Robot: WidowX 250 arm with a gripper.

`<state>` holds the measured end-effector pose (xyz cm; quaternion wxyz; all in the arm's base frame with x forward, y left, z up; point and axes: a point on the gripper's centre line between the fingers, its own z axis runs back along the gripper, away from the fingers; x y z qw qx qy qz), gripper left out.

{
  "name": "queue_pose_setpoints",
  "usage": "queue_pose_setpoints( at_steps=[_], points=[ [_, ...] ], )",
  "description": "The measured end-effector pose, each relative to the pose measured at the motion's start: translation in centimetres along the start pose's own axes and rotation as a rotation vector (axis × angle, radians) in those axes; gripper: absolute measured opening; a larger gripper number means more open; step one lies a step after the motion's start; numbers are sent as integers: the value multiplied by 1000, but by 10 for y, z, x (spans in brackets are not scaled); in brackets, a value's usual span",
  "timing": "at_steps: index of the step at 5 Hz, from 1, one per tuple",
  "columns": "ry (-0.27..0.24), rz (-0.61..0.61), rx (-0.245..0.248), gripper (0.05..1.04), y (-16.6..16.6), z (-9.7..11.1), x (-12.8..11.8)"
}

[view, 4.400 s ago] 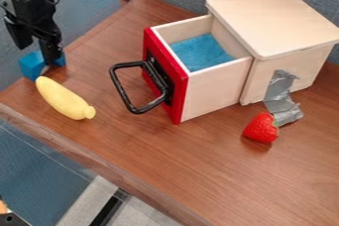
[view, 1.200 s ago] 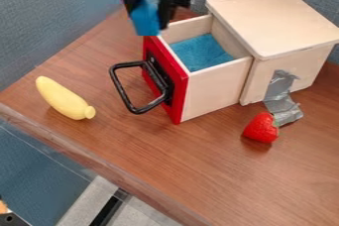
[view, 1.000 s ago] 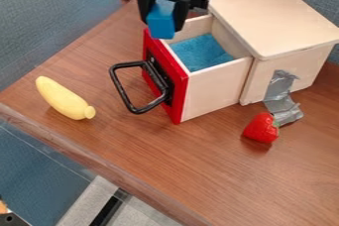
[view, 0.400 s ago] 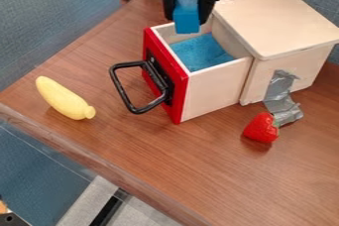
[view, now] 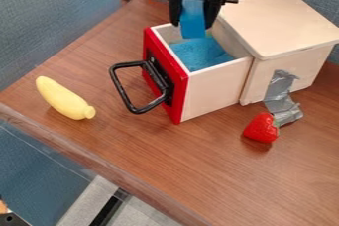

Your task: Put the blue object inside the drawer

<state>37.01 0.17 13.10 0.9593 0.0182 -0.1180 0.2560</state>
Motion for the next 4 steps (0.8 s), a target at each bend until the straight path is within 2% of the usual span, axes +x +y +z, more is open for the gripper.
queue_pose_setpoints(
  at_steps=[2, 3, 4],
  points=[
    [17, 19, -8, 613, -1, -14, -6],
    [11, 13, -3, 657, 1, -19, -8],
    [11, -9, 10, 943, 5, -24, -10]
  ],
)
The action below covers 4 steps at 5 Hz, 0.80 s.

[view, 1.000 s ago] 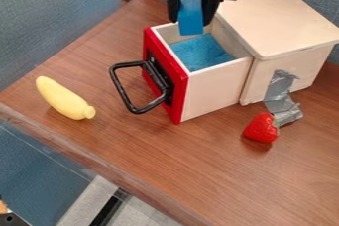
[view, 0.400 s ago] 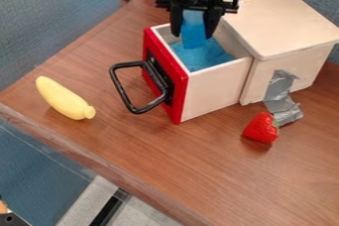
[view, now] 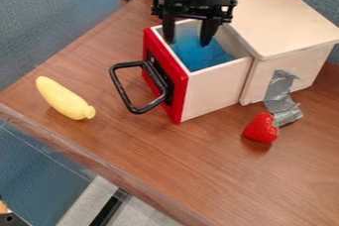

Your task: Put the blue object inside the drawer

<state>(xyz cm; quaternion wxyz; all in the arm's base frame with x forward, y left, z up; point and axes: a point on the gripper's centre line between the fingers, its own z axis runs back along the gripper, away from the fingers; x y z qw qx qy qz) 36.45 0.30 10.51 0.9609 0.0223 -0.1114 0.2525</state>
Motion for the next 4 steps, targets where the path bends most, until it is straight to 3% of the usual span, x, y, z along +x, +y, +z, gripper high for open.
queue_pose_setpoints(
  at_steps=[1, 2, 3, 4],
  points=[
    [-6, -33, -30, 1011, 4, 4, -2],
    [-24, -51, -58, 1005, 21, 15, 2],
    [-66, -59, -64, 1001, 49, 31, 9],
    [-70, -101, -44, 1001, 76, 29, 8]
  ],
)
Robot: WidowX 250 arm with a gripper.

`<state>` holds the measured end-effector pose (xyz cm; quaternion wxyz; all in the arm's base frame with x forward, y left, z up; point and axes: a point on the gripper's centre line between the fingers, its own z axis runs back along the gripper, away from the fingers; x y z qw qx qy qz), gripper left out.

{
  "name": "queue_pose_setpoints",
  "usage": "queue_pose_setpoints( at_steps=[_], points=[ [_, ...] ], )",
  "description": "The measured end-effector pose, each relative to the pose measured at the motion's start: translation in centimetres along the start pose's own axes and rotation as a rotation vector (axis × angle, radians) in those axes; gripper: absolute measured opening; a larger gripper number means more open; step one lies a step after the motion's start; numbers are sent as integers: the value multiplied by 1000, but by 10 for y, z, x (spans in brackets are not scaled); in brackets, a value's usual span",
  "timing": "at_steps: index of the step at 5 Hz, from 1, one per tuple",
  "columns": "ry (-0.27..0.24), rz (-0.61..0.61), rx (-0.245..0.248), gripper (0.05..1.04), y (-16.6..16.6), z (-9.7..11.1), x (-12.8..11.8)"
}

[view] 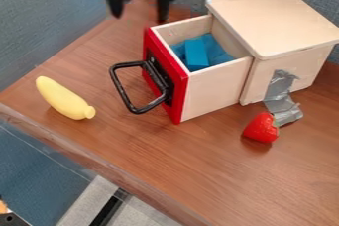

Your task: Put the blue object inside the drawer

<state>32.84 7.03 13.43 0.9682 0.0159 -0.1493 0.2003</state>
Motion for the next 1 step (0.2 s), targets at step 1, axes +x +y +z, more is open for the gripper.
queue_pose_setpoints(
  at_steps=[1],
  points=[
    [10, -60, 31, 1001, 11, -11, -9]
  ],
)
